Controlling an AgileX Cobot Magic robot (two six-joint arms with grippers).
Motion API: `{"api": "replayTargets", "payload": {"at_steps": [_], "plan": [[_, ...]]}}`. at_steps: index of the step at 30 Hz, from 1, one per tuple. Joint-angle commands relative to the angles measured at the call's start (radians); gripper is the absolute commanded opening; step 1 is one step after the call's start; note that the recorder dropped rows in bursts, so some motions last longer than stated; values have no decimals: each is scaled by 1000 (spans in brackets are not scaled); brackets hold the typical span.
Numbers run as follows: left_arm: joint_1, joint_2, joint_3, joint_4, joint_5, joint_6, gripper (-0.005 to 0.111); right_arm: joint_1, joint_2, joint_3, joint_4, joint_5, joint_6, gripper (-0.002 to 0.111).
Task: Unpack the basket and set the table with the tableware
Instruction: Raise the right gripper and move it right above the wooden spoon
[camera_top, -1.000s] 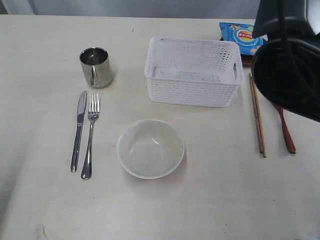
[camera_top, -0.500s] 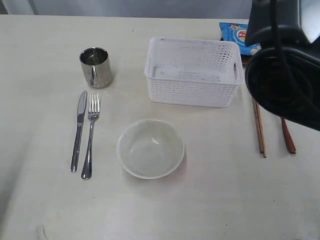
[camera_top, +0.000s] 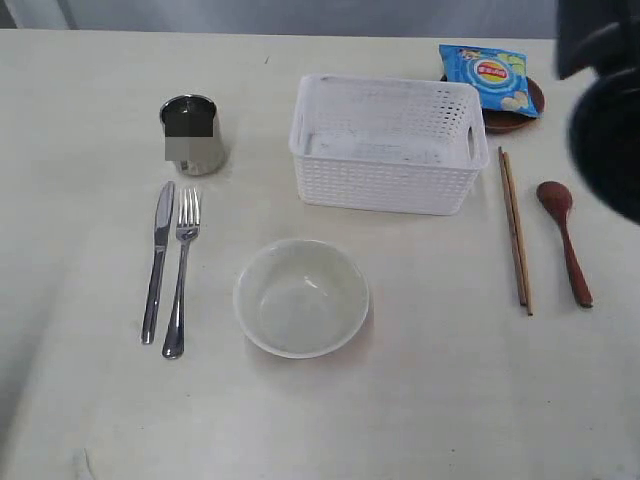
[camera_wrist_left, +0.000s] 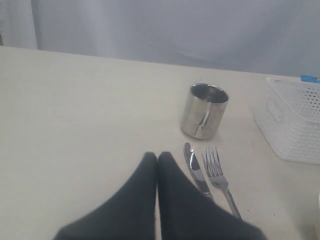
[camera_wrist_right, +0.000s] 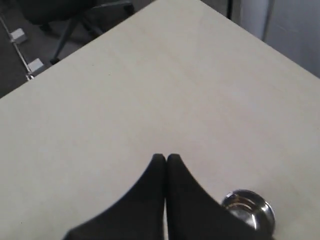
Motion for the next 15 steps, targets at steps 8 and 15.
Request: {"api": "replayTargets", "payload": {"at_steps": [8, 15], "plan": [[1, -4, 3, -3, -11, 1, 0, -117, -463, 981, 249, -526, -454, -1], [1, -4, 3, -3, -11, 1, 0, -355, -499, 1056, 248, -343, -363, -1]]}}
